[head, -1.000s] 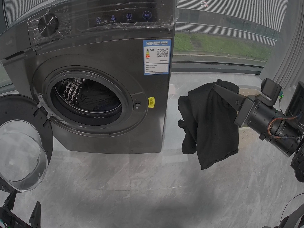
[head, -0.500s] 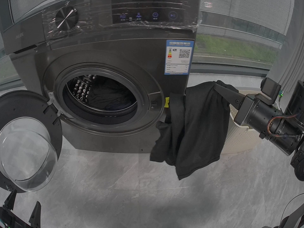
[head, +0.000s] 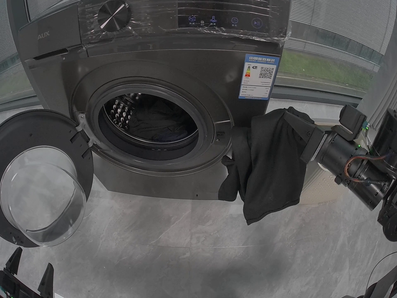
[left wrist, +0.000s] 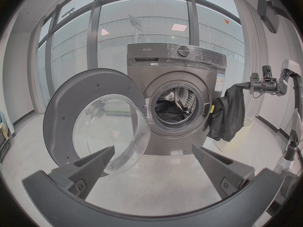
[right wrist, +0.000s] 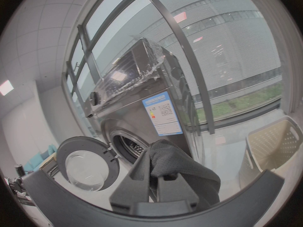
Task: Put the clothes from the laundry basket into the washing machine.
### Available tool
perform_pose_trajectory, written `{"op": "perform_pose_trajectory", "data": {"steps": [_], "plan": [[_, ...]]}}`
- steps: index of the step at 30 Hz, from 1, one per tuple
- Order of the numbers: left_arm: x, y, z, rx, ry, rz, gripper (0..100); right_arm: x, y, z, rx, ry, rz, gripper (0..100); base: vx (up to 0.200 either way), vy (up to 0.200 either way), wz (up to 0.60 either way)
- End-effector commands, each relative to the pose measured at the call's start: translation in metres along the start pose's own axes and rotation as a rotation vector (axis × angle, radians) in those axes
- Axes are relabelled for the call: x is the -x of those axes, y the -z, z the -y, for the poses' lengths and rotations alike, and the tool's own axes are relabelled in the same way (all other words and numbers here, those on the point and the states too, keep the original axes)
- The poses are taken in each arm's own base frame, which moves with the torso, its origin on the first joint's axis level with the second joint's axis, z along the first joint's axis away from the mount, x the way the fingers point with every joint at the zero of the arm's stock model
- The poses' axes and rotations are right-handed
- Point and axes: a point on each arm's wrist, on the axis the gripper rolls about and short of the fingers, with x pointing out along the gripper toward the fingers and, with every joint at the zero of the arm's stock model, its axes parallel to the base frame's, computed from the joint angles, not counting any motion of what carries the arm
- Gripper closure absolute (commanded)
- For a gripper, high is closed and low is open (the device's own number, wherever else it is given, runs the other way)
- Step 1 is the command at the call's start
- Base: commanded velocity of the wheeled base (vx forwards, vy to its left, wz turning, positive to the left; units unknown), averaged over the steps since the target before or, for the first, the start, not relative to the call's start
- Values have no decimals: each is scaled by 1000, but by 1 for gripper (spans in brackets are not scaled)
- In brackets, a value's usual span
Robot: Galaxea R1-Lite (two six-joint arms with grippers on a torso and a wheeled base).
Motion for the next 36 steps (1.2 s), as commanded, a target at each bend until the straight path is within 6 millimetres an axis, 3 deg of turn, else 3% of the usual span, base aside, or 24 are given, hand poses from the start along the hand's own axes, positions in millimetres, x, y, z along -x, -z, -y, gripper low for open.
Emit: {"op": "perform_pose_trajectory", "data": {"steps": [1,5,11,20,36], "plan": [[0,5,0,0,-2,-4,0,-2,7,-13,2,5,-13,100,0,200,0],[0,5,0,-1,-2,-1,0,-4,8,-13,3,8,-12,100,0,200,0],[0,5,0,-3,-2,-2,0,-4,8,-12,5,13,-17,100,0,0,0],[0,5,0,-3,-2,-4,0,-3,10,-11,8,20,-23,100,-200,0,0],[0,5,0,-12,-9,-2,0,-20,14,-18,26,57,-10,100,0,38,0]]}}
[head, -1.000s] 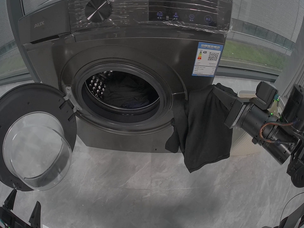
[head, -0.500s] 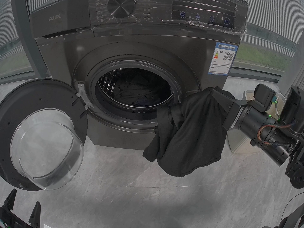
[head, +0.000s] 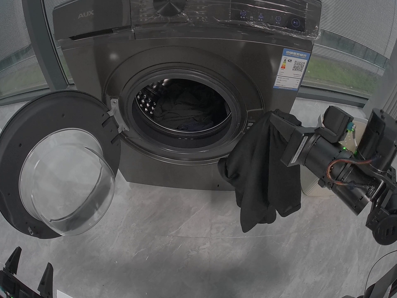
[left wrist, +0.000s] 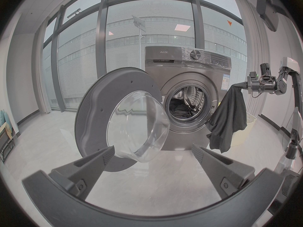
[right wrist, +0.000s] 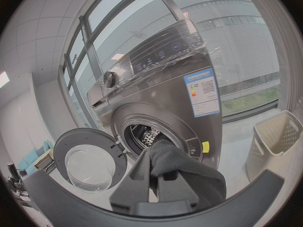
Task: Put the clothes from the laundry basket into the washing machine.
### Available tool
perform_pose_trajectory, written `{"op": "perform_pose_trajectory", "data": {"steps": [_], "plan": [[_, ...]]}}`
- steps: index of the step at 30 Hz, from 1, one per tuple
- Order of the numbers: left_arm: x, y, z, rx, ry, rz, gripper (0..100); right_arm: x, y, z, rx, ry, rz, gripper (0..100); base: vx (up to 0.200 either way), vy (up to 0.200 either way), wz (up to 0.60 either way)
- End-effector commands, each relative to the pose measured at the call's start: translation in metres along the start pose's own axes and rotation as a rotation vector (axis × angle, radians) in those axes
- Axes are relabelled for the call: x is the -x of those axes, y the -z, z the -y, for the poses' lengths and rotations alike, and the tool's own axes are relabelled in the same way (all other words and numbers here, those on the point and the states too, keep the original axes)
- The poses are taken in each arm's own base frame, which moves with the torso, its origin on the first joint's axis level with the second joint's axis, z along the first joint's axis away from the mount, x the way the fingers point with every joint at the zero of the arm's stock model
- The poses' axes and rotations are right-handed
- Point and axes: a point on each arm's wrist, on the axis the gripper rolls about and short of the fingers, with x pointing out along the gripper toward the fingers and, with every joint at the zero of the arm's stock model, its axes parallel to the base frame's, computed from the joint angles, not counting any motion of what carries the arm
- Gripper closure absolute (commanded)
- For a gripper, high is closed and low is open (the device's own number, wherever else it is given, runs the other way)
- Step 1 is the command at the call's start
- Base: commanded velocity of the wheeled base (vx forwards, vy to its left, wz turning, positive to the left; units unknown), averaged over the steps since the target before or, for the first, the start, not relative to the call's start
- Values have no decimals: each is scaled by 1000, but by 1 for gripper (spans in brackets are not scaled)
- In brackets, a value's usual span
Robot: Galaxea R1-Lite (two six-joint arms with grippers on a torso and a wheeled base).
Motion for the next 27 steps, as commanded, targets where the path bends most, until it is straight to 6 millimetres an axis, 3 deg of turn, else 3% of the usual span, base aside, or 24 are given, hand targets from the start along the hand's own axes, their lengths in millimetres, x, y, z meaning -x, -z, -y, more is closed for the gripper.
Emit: {"op": "perform_pose_trajectory", "data": {"steps": [1,12,13,15,16,19,21,27], "plan": [[0,5,0,0,1,-3,0,-5,3,-3,1,-9,-7,100,0,0,0],[1,0,1,-13,19,30,0,-16,4,-23,-18,-74,12,100,0,0,0],[4,-10,1,2,37,83,0,-17,2,-27,-24,-88,24,100,0,0,0],[14,-54,4,-1,119,229,0,-16,0,-40,-42,-149,48,100,0,0,0],[14,-65,5,-8,180,225,0,-16,-1,-44,-48,-169,57,100,0,0,0],[0,-78,8,-18,308,140,0,-20,2,-55,-59,-215,70,100,0,0,0],[-24,-85,9,-15,406,28,0,-27,6,-61,-66,-228,85,100,0,0,0],[-78,-97,12,-54,531,-51,0,-41,-2,-65,-82,-226,144,100,0,0,0]]}}
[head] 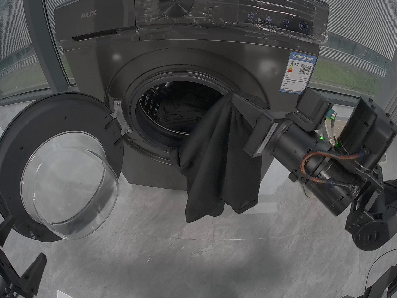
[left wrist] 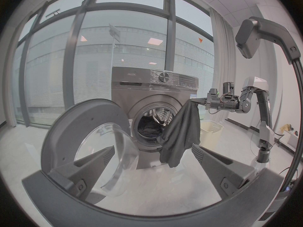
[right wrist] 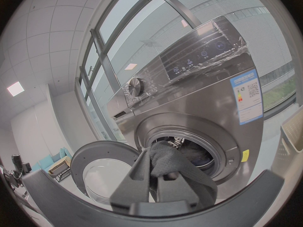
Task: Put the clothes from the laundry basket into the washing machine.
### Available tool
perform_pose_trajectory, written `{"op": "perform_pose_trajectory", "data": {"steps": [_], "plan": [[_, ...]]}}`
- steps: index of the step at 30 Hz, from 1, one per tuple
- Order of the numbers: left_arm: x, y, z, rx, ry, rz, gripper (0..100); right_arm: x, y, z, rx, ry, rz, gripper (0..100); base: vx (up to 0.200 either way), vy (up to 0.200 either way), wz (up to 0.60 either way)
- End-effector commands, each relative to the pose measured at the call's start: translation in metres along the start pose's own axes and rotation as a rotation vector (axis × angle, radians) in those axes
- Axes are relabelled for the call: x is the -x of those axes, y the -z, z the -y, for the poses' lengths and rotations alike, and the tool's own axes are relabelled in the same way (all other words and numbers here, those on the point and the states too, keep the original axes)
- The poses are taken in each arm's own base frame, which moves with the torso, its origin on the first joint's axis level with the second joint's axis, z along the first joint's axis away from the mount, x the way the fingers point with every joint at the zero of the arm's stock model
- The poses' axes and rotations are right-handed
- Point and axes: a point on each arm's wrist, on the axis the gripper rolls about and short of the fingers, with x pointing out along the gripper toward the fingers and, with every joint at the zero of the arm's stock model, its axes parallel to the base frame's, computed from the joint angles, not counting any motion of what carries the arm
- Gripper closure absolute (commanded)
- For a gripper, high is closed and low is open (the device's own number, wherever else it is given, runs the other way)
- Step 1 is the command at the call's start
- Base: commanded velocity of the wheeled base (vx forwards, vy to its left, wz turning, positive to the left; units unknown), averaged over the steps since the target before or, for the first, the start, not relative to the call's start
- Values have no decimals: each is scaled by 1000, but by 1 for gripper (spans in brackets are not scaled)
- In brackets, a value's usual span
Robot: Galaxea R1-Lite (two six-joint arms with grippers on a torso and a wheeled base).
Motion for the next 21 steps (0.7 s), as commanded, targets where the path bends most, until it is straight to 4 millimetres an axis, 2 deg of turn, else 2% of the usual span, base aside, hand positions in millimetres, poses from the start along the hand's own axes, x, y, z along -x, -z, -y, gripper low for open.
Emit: {"op": "perform_pose_trajectory", "data": {"steps": [1,6,12,16,17,21], "plan": [[-72,-14,-23,20,192,-168,0,-24,1,-13,-19,-41,60,100,0,0,0],[-108,-7,-22,42,319,-232,0,-35,5,-15,-17,-49,69,100,0,0,0],[-149,8,-20,58,391,-281,0,-49,8,-16,-19,-61,88,100,0,0,0],[-164,16,-20,57,406,-293,0,-53,5,-18,-19,-63,104,100,0,0,0],[-173,20,-16,59,430,-295,0,-54,6,-19,-18,-63,102,100,0,0,0],[-188,30,-9,66,468,-323,0,-58,8,-19,-11,-56,108,100,0,0,0]]}}
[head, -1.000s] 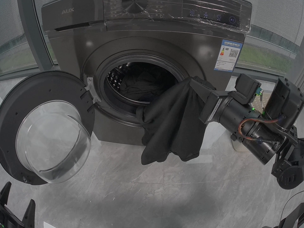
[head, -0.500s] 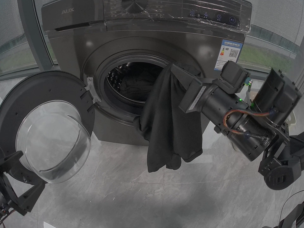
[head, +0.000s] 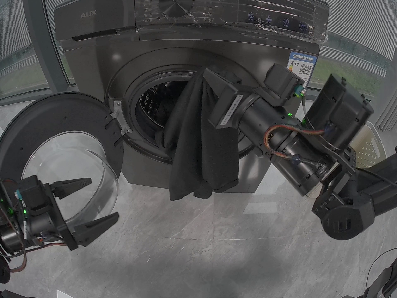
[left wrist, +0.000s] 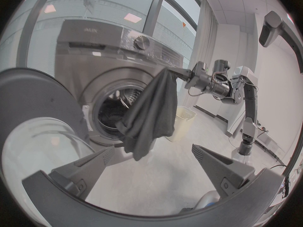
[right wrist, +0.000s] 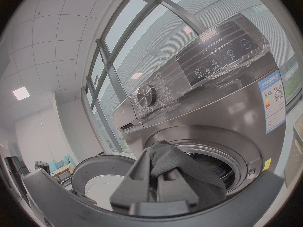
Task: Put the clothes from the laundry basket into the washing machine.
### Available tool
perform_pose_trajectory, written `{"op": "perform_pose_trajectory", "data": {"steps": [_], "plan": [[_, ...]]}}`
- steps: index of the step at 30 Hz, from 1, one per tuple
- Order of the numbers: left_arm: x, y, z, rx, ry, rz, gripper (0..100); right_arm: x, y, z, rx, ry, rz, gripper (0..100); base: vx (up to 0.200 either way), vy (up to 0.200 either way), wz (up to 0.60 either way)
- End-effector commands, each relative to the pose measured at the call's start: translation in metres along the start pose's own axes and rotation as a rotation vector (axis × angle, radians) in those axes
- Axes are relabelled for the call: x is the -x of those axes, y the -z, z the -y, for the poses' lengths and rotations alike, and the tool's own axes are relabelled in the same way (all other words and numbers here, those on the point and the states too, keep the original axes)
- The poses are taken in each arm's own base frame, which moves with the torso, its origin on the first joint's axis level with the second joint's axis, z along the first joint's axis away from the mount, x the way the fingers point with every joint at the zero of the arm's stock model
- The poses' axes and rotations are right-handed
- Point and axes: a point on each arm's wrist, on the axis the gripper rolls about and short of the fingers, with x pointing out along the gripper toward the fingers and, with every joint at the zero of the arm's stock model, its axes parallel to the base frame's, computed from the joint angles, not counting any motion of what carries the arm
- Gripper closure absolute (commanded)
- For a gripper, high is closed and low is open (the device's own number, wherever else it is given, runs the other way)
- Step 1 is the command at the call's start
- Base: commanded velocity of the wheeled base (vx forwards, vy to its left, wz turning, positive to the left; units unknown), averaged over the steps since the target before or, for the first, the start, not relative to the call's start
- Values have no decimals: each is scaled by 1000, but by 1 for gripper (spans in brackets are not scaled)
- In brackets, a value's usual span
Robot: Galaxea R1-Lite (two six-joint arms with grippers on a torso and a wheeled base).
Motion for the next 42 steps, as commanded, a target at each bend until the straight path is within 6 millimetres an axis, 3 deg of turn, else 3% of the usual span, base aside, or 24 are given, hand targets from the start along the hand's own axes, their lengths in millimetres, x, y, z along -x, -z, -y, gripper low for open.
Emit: {"op": "perform_pose_trajectory", "data": {"steps": [1,18,25,42], "plan": [[-44,25,-4,57,91,-133,0,-12,10,0,8,5,4,100,0,0,0],[-110,56,-12,75,126,-201,0,-12,7,-6,-1,-5,17,100,0,0,0],[-129,63,-13,82,144,-219,0,-12,6,-7,-3,-8,24,100,0,0,0],[-169,92,-39,98,67,-193,0,-11,7,-8,-5,-11,28,100,0,0,0]]}}
